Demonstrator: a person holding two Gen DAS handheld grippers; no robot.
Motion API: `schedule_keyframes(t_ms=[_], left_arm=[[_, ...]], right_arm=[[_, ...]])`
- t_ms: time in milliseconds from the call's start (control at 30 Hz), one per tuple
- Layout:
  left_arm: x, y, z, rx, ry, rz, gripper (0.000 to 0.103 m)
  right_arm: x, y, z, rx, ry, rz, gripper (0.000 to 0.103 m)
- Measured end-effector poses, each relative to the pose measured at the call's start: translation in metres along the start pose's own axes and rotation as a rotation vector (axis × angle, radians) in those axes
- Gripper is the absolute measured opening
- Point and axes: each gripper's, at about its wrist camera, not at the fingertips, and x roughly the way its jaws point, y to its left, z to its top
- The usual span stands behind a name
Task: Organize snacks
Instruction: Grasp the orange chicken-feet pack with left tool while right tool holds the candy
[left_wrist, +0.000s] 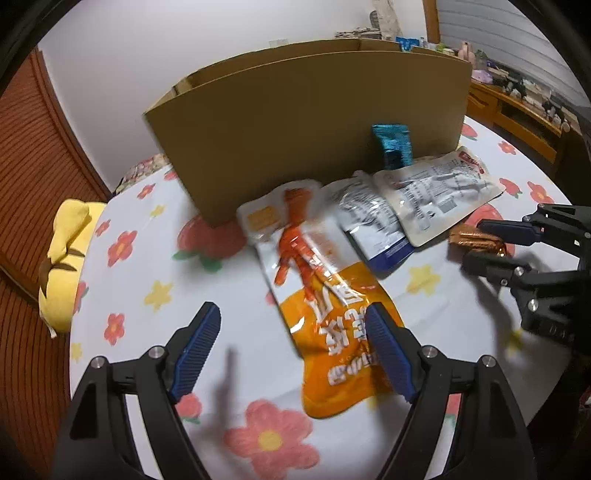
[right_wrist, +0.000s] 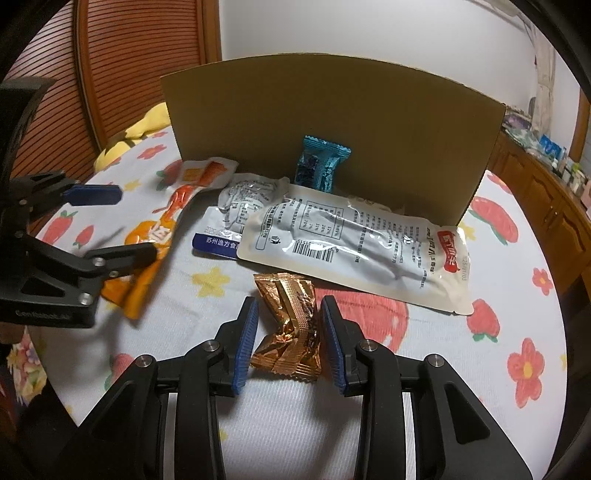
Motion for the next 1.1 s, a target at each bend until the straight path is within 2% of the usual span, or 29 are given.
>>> schedule_keyframes(t_ms=[167,367,500,933,1100], left_arm=[[0.002,0.021,0.001,-0.092,0.000,-0.042,0.081],[0.016,0.035,0.011,-0.232,0.020,-0.169,0.081],[0.025,0.038,0.017,-0.281,0.040,-0.221,0.081],[0.027,0.027,0.038,-0.286,0.035,-0.236,0.081],[0.043,0.023,0.044,-0.285,0.070,-0.207,0.081]], right_arm=[[0.000,0.001,0.000,-0.005,0.001,-0.005,0.033],[0.001,0.002,0.000,-0.008,0.002,-0.006,0.034],[0.001,0.002,0.000,-0.009,0.002,-0.006,0.034],[0.001,0.002,-0.001,-0.009,0.002,-0.007,0.035],[0.001,0.002,-0.001,-0.009,0.002,-0.007,0.035]])
